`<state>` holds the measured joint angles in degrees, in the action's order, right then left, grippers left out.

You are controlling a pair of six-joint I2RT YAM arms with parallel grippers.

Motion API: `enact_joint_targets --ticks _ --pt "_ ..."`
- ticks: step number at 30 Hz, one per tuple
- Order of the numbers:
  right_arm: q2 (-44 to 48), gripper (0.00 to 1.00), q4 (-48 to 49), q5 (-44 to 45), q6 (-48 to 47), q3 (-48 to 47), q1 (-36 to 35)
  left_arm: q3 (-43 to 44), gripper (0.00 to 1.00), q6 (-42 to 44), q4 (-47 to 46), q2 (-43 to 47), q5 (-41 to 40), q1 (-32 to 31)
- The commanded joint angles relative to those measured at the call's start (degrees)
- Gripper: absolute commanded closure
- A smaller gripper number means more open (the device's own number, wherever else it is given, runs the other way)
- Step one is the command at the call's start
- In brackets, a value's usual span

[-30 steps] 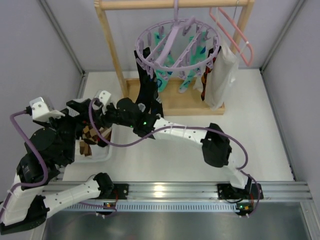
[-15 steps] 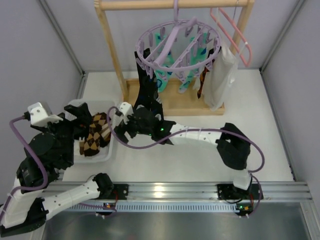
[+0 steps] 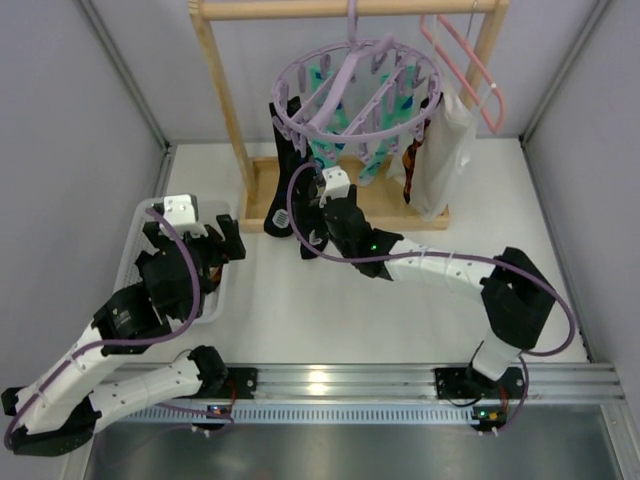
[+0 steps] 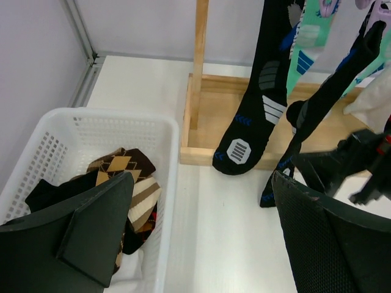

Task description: Remove the socks clipped to the hanger

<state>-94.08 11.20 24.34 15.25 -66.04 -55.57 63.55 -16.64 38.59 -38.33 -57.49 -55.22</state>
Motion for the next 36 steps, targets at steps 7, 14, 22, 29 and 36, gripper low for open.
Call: enact_joint_targets --ticks 7,14,22,29,36 --pt "-14.1 0.05 3.56 11.78 5.32 -15.07 3.19 -2.2 0.02 0.12 -2.11 -1.22 2.12 -0.06" --pt "-18.68 0.29 6.28 19.96 5.67 -14.91 2.57 -1.85 0.02 -0.05 -2.03 -2.19 2.83 0.2" --pt "-20.44 0.56 11.56 21.27 -0.12 -13.42 2.4 -1.67 0.02 -1.2 -2.11 -0.7 2.56 0.2" --pt "-14.66 0.94 17.78 19.44 -1.62 -6.66 2.49 -0.45 0.02 -2.16 -1.94 -2.28 3.09 0.2" --pt "-3.49 0.96 19.93 10.47 -3.82 5.21 0.2 7.63 0.02 -10.06 -2.11 -5.35 10.9 0.2"
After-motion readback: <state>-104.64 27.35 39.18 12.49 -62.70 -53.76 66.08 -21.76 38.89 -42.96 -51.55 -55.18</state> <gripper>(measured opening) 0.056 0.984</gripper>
